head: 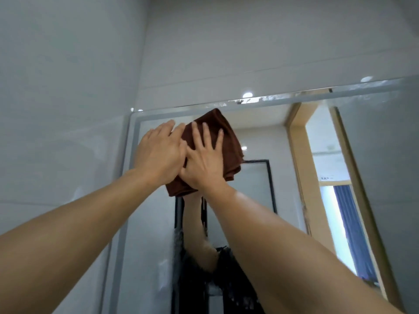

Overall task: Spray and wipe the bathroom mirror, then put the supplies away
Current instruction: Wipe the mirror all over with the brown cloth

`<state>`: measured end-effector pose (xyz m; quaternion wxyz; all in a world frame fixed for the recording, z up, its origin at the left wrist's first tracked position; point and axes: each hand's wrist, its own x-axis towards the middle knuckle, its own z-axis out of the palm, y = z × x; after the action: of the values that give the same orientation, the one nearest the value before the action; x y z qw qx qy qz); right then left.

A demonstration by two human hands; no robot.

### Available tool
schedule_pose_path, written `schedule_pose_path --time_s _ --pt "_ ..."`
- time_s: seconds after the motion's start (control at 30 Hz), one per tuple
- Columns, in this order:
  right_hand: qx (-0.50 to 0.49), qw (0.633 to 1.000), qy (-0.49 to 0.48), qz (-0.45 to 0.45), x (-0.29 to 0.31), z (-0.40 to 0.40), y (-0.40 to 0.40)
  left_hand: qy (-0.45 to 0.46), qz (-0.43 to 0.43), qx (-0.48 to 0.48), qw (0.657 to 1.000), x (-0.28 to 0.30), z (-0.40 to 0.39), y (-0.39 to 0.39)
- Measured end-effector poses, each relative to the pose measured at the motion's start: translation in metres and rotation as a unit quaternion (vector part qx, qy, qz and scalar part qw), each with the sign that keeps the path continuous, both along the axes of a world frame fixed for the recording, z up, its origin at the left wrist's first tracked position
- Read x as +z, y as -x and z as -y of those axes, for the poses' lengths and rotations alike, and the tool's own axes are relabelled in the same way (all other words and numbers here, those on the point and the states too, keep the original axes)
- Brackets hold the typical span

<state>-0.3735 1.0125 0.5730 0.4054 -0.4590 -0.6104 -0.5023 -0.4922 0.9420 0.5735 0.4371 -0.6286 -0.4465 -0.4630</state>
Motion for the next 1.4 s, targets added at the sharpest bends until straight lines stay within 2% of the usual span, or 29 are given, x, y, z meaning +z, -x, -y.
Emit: schedule_pose_path --time_s 0.23,0.43,0.63,0.8,0.93,1.13,1.4 --pt "-0.002 1.0 -0.005 -0.027 0.035 0.007 -0.047 -0.043 0.01 -0.058 0.997 0.003 0.001 -0.056" --pt "-0.052 0.992 -0.042 -0.108 0.073 0.035 -0.184 -0.044 0.001 -0.124 0.991 0.013 0.006 -0.132" --pt "-0.086 0.977 -0.06 -0.183 0.074 0.068 -0.318 -0.043 -0.062 -0.112 0.991 0.015 0.013 -0.222" --pt "-0.094 0.968 -0.065 -0.224 0.064 0.083 -0.373 -0.043 -0.089 -0.131 0.987 0.015 0.018 -0.253" --pt "-0.091 0.967 -0.05 -0.234 0.065 0.084 -0.365 -0.035 -0.078 -0.135 0.987 0.015 0.017 -0.213" --pt "-0.089 0.955 -0.051 -0.28 0.069 0.071 -0.31 -0.022 -0.045 -0.083 0.995 0.009 0.006 -0.12" --pt "-0.059 0.98 -0.053 -0.184 0.075 0.027 -0.14 -0.018 -0.013 -0.06 0.998 0.013 0.002 -0.026"
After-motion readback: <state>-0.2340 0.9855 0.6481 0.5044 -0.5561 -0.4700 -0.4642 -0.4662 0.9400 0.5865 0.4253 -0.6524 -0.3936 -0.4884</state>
